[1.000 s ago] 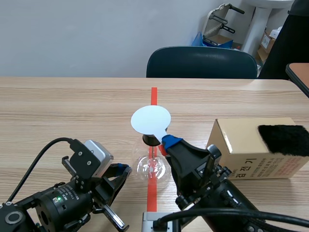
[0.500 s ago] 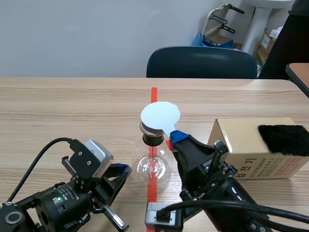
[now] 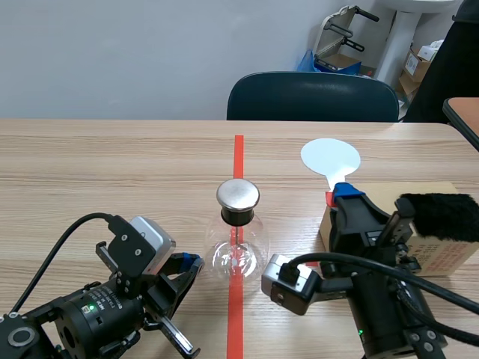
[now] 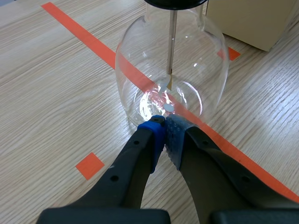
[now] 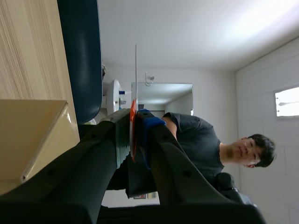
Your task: Do the electroscope experiment
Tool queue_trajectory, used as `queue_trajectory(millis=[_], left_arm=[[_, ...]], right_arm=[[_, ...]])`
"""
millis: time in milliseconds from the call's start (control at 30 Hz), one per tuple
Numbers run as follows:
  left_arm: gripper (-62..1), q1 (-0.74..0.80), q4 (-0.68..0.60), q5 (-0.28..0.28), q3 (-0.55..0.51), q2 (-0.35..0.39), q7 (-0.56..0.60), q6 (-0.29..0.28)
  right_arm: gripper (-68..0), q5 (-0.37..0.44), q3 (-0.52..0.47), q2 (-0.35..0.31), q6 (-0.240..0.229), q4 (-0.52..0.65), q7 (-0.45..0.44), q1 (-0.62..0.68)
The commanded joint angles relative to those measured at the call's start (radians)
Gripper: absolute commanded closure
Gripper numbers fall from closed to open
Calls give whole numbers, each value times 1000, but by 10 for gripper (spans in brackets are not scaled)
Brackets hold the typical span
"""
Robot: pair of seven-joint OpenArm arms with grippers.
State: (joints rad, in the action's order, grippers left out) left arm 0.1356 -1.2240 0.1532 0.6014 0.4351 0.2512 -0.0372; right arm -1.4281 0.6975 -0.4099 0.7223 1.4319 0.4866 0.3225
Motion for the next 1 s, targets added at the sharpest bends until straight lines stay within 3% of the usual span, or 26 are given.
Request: queue_trajectory(millis=[0, 233, 967], left_arm=[[-17, -3, -18, 0, -5, -3, 10, 0], [-17, -3, -18, 0, -5, -3, 10, -1], [-17, -3, -18, 0, -5, -3, 10, -1]], right_arm=[[-15, -1, -3, -6, 61, 20, 26, -6], [-15, -1, -3, -6, 61, 20, 81, -6], [-15, -1, -3, -6, 61, 20, 83, -6]])
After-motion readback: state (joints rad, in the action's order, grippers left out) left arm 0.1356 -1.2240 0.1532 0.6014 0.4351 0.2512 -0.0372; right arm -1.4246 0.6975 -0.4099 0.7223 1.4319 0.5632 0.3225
